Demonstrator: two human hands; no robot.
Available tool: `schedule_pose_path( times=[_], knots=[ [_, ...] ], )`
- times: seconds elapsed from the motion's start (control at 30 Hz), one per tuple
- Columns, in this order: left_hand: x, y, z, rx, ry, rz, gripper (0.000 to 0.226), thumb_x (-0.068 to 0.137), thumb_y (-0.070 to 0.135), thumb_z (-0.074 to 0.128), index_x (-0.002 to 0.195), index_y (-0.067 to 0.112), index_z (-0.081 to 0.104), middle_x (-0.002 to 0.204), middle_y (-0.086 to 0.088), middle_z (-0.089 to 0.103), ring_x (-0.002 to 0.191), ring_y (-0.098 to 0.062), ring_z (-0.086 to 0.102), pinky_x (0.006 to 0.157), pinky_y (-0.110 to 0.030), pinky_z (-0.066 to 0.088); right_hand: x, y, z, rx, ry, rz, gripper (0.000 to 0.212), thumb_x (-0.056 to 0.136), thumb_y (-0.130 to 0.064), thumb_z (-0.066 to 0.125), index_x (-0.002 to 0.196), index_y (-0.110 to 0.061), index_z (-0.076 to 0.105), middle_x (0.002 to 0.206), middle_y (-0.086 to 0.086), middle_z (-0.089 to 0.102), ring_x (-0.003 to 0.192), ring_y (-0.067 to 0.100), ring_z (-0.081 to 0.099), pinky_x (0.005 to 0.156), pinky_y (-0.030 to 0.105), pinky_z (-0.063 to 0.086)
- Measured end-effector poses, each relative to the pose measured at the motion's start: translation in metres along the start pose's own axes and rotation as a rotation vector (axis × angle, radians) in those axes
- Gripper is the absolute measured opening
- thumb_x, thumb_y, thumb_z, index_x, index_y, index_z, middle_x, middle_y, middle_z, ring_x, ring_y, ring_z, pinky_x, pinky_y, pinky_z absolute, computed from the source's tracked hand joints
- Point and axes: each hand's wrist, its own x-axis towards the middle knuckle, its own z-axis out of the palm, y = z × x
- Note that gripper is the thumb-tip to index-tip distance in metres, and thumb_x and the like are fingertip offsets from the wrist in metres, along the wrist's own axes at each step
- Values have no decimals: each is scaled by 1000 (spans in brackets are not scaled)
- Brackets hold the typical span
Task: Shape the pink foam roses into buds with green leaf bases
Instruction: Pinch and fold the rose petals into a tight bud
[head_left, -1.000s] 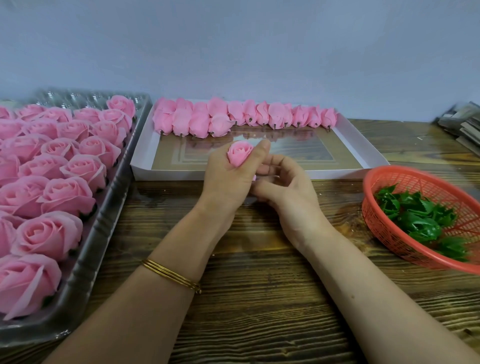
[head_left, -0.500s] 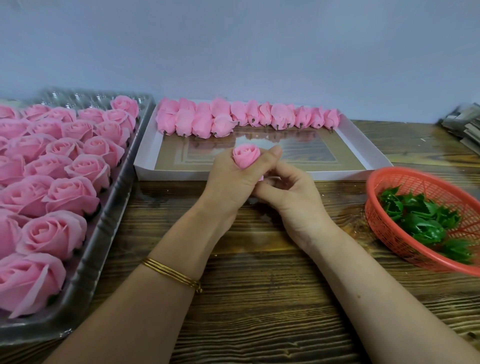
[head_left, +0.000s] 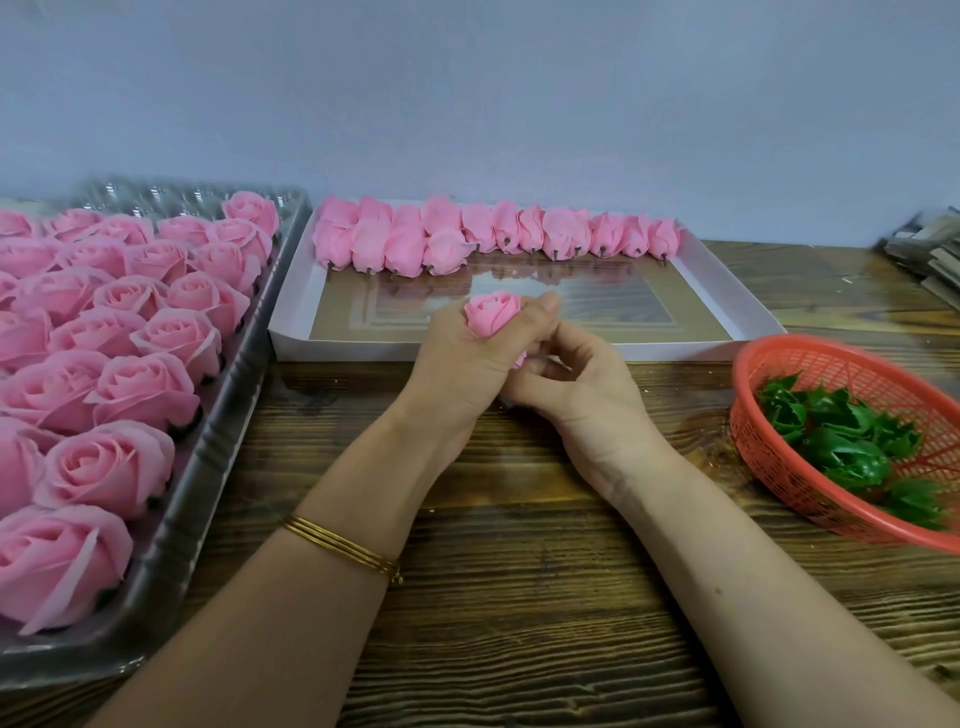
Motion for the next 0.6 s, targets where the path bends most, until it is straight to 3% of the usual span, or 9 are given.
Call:
schedule_pose_path(
  times=[0.07,0.2,0.33,0.47,0.53,0.6],
  knots=[
    [-1,1,1,14,10,6,15,80,31,72,76,17,73,76,-8,66,72,-20,64,73,-43,49,0,0,2,-14,42,-28,36,60,-3,75,95,-3,65,69,-1,60,72,23,50,77,32,46],
    [-1,1,-1,5,-39,17,13,81,25,72,82,12,72,75,-4,69,71,-16,65,72,-39,47,0,0,3,8,59,-26,39,68,9,76,104,-5,69,79,10,60,77,25,52,80,38,45],
    [-1,4,-3,12,-120,-8,10,83,22,72,80,13,74,73,-3,68,73,-17,64,70,-35,51,1,-1,0,58,-6,37,36,78,13,65,112,2,67,93,20,59,86,27,50,87,40,41],
    [-1,4,-4,10,-127,-20,40,81,29,70,90,-9,64,82,-18,61,79,-28,59,71,-40,48,1,-2,-3,99,-39,74,23,80,12,62,101,5,67,83,15,55,79,26,44,79,37,36],
    [-1,5,-3,0,-104,-8,47,81,29,70,97,-14,61,83,-20,61,78,-27,61,74,-41,50,1,-2,-4,98,-48,76,26,78,14,63,104,11,64,76,10,57,72,22,49,78,33,39],
    [-1,4,-2,-20,-68,14,52,80,28,70,101,-19,58,82,-18,62,75,-22,64,72,-34,55,0,-1,-1,67,-48,50,35,72,14,69,106,12,62,70,1,62,66,12,56,78,28,45]
  ],
)
